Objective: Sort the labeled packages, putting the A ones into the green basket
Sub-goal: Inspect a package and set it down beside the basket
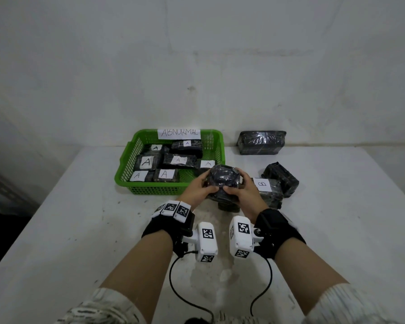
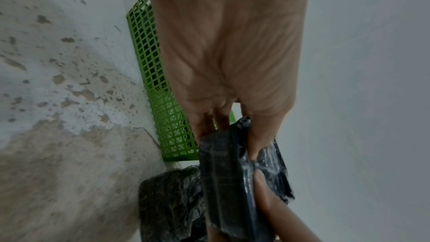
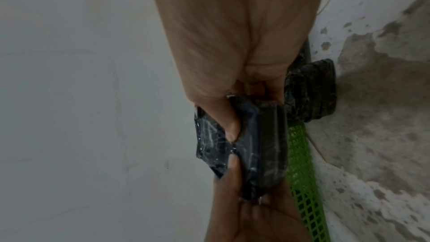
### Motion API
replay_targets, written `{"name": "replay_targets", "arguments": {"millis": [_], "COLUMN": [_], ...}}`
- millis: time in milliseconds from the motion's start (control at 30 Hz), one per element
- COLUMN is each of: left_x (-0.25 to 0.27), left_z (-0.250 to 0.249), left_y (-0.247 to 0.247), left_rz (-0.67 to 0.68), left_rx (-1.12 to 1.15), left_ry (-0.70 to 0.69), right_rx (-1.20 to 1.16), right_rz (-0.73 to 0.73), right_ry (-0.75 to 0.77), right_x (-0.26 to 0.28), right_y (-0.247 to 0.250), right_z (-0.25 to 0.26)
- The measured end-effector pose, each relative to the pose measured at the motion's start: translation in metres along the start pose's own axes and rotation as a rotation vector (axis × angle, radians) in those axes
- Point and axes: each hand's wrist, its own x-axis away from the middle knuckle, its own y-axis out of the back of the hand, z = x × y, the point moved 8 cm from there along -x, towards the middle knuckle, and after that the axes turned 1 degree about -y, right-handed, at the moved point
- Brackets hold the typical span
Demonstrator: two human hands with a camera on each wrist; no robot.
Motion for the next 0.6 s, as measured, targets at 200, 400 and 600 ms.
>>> {"name": "replay_targets", "arguments": {"millis": [200, 400, 600], "left_x": [0.000, -0.002, 0.006], "left_z": [-0.003, -0.011, -0.012], "left_y": [0.007, 0.015, 0.005], "left_rz": [-0.046, -0.140, -0.001], "left_rx": [0.005, -0.197, -0.029], "left_ry": [-0.041, -0.146, 0.073], "right_rx": [0.014, 0.153, -0.003], "right_rz": [0.098, 0.030, 0.077], "right_ry": [-0.043, 0.089, 0.035], "right_x": [-0.001, 0.002, 0.008], "right_y": [-0.005, -0.004, -0.012], "right_z": [-0.001, 0.008, 0.014]}}
